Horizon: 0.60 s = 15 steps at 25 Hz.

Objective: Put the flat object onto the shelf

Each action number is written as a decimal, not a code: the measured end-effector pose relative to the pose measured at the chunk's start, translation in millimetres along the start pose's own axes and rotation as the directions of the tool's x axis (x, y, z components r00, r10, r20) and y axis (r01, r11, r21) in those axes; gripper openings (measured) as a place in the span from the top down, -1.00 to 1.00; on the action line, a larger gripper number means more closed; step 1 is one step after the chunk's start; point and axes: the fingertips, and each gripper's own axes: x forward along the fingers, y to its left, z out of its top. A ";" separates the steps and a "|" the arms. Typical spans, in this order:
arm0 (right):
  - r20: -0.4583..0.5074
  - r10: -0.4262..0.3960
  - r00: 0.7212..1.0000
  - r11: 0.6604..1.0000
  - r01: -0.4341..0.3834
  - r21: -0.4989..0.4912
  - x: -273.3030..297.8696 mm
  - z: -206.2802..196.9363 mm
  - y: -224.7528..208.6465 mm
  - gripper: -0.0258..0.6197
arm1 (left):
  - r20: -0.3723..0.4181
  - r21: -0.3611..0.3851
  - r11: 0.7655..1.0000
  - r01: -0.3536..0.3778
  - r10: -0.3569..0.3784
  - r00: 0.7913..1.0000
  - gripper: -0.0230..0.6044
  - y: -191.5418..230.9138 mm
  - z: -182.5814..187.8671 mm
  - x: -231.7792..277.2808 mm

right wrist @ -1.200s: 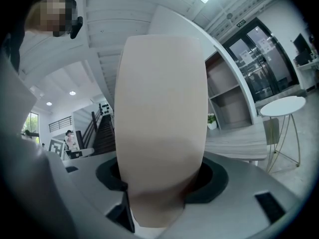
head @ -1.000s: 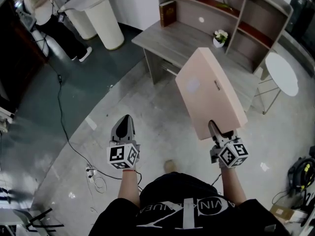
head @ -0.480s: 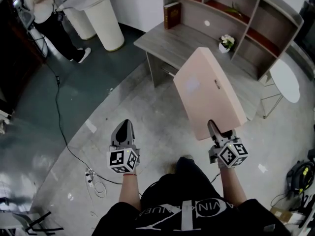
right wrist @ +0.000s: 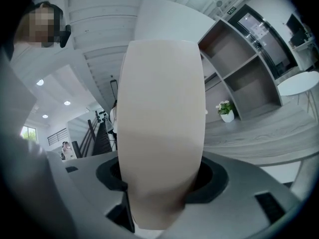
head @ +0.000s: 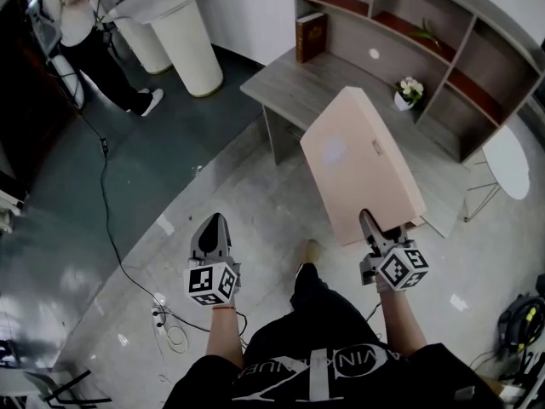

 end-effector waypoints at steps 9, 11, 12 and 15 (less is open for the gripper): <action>-0.010 0.014 1.000 1.000 -0.014 0.006 86.5 27.6 -17.6 0.03 | 0.001 0.006 0.999 0.044 -0.044 0.999 0.91 4.2 22.7 100.7; -0.015 0.009 1.000 1.000 -0.009 0.009 99.5 32.3 -25.2 0.03 | -0.009 0.004 0.999 0.053 -0.053 0.999 0.91 2.9 21.7 118.6; -0.015 0.006 1.000 1.000 -0.005 0.012 105.5 34.5 -28.9 0.03 | -0.014 0.002 0.998 0.057 -0.057 0.998 0.91 3.0 21.0 127.1; -0.013 -0.007 1.000 1.000 0.007 0.021 123.5 41.1 -40.2 0.03 | -0.025 -0.004 0.998 0.066 -0.067 0.997 0.91 3.8 20.3 151.8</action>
